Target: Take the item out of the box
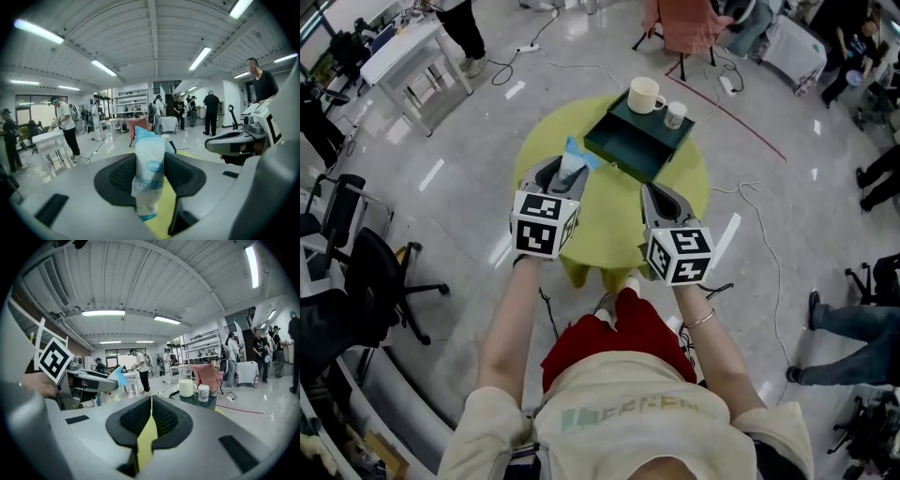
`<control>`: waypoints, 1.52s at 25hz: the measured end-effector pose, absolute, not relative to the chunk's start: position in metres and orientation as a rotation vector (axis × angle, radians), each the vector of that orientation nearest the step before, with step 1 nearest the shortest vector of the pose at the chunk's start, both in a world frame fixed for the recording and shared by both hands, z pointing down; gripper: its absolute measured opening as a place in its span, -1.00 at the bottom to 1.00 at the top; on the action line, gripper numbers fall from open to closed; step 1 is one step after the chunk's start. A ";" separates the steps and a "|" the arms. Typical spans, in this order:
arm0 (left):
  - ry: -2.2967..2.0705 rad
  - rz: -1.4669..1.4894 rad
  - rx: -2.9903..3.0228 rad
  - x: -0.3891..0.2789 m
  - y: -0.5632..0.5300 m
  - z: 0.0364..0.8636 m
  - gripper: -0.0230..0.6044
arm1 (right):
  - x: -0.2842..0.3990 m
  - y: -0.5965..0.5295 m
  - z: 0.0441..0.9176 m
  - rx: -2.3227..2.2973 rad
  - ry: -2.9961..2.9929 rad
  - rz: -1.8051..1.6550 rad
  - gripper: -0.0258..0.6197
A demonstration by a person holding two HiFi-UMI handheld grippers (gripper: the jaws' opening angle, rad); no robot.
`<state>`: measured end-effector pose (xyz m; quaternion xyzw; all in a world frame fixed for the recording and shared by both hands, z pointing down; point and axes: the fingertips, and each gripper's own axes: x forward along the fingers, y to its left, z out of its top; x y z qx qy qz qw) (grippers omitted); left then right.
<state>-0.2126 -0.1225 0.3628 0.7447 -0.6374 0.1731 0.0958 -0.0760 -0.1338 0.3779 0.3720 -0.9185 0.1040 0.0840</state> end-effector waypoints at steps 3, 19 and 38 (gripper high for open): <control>-1.916 0.477 2.193 -0.217 -0.110 0.356 -0.30 | -0.078 -0.127 0.373 1.108 -2.748 0.305 -0.81; -1.998 0.337 2.110 -0.235 -0.060 0.353 -0.30 | -0.088 -0.101 0.365 1.073 -2.786 0.282 -0.81; -2.065 0.200 2.044 -0.259 -0.004 0.351 -0.30 | -0.102 -0.066 0.357 1.098 -2.816 0.246 -0.81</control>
